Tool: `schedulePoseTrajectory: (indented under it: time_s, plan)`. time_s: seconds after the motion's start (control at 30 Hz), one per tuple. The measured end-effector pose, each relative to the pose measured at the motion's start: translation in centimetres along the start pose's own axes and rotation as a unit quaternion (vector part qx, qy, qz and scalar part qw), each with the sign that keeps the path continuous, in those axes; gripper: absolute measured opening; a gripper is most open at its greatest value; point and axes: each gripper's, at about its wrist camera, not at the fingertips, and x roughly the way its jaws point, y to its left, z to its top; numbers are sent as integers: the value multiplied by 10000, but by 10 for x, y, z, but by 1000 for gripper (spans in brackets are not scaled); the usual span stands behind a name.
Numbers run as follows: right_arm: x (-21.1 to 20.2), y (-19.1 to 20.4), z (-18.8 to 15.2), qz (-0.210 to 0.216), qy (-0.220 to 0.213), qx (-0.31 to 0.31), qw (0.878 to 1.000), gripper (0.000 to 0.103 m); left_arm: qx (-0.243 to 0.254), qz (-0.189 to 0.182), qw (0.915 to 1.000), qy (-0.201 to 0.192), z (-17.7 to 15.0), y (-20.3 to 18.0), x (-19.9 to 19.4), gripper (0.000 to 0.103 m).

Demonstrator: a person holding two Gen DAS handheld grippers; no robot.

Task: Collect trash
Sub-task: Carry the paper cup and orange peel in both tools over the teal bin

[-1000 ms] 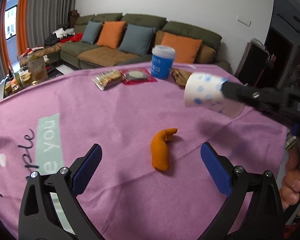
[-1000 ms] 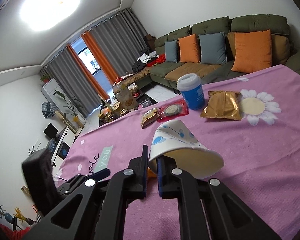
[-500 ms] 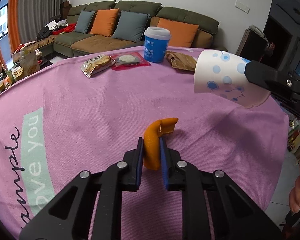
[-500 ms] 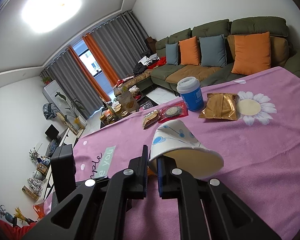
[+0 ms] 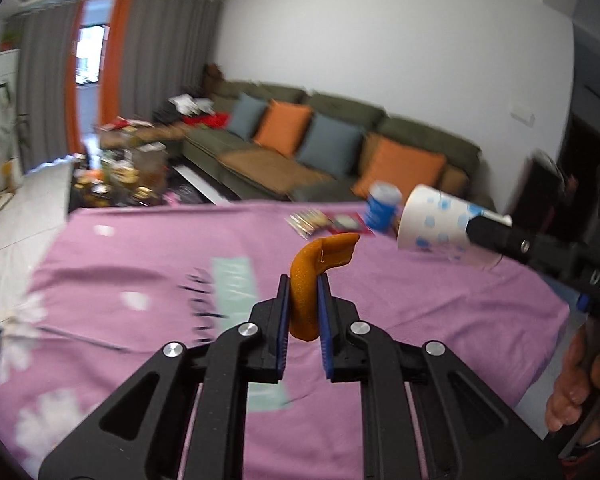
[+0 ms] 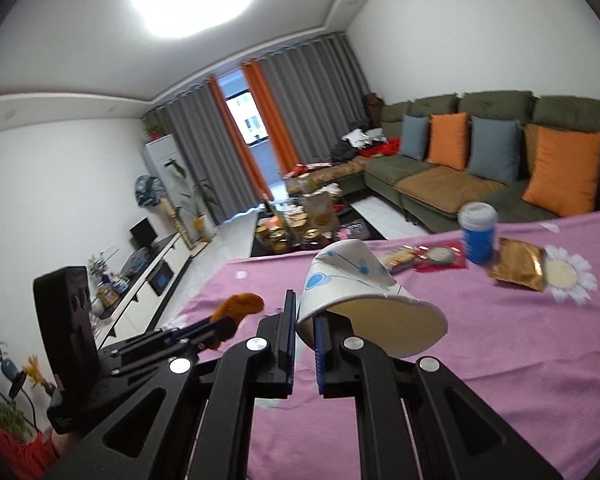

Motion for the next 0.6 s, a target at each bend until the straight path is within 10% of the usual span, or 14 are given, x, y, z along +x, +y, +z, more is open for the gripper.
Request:
schedulePoseTrajectory:
  time_s: [0.6]
  plan:
    - [24, 198, -7, 1411, 123, -1722, 9748, 7, -801, 1854, 9717, -1223, -33, 132, -225, 13]
